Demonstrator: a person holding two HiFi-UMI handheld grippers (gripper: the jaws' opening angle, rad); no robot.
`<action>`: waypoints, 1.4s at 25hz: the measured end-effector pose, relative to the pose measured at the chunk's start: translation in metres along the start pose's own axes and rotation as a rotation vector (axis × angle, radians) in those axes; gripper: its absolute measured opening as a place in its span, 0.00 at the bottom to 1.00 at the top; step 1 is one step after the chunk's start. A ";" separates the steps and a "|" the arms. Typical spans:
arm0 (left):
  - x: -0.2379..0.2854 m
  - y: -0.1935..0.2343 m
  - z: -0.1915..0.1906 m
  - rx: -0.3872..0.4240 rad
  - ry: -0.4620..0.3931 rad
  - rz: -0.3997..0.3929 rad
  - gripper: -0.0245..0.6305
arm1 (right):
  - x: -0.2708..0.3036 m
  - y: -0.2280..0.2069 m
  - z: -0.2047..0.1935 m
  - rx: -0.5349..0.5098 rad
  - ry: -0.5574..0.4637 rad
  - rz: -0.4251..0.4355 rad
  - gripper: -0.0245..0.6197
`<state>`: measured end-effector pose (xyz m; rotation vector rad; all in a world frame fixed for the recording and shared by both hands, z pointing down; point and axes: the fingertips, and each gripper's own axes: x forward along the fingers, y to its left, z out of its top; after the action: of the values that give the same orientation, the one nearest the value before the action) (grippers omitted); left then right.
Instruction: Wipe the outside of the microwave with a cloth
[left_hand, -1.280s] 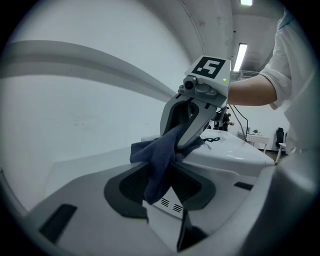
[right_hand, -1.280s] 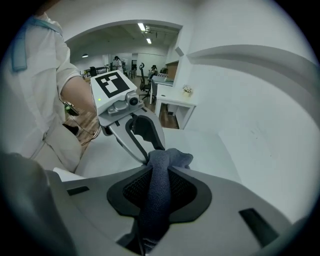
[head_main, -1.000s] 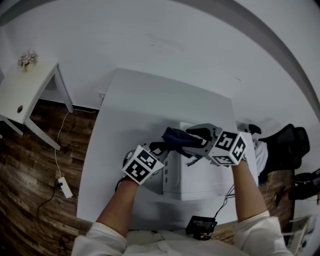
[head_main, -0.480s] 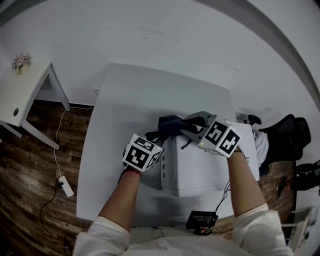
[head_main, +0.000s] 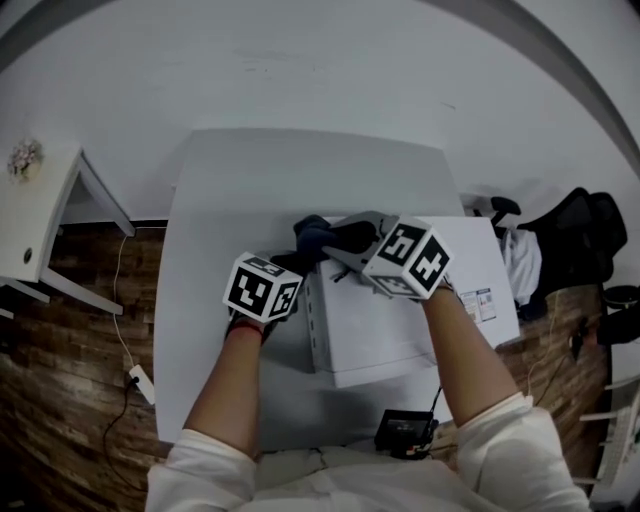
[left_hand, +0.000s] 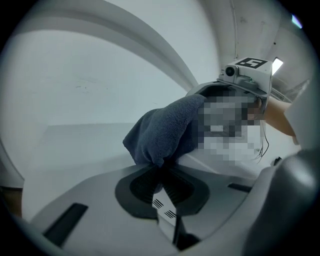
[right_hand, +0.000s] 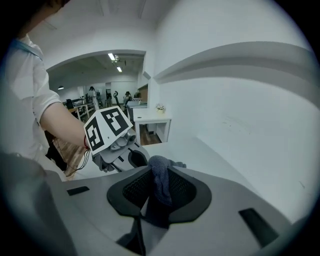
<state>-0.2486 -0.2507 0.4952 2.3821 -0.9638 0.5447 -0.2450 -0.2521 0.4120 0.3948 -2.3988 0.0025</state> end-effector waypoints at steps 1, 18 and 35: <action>0.000 0.000 0.000 0.009 0.010 0.004 0.06 | -0.001 0.000 0.000 0.004 -0.009 -0.004 0.19; -0.009 -0.032 -0.034 0.006 0.030 -0.039 0.06 | -0.013 0.035 -0.006 -0.045 -0.044 0.027 0.19; -0.030 -0.071 -0.070 0.132 0.129 0.008 0.06 | -0.030 0.087 -0.018 -0.156 0.035 0.082 0.19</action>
<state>-0.2294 -0.1500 0.5124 2.4247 -0.9066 0.7767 -0.2367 -0.1593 0.4152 0.2221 -2.3599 -0.1396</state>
